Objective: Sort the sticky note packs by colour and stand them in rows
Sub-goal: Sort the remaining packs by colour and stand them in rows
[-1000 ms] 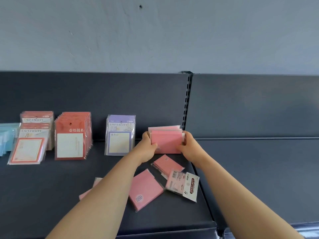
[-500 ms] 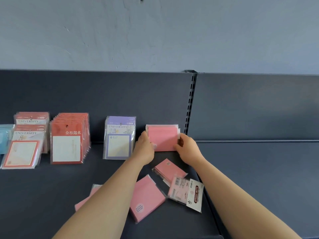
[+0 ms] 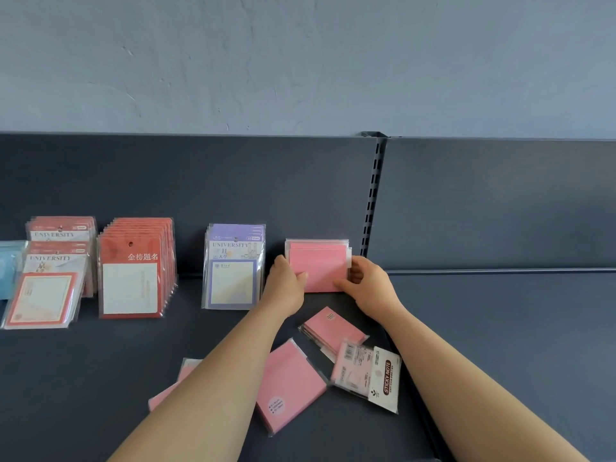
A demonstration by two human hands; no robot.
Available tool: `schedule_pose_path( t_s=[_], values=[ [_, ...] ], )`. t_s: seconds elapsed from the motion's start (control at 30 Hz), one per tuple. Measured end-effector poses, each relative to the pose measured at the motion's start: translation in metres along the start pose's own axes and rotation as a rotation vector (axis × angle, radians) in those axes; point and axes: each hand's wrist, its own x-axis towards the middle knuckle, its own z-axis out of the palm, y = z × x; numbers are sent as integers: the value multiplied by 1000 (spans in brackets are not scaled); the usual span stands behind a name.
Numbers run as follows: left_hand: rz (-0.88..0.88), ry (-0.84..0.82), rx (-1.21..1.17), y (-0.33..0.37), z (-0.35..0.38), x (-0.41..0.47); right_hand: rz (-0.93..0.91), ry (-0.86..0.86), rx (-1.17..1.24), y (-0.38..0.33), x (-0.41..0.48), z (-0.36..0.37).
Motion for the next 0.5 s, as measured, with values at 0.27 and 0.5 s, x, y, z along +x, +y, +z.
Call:
schedule_pose_path(
  t_s=[0.27,0.5],
  values=[
    [45,-37,4,-8,-1,-1,-2,-5,1,0,-3,1],
    [45,2,51,-3,-3,-5,16,-5,-22,-4,-3,0]
  ],
)
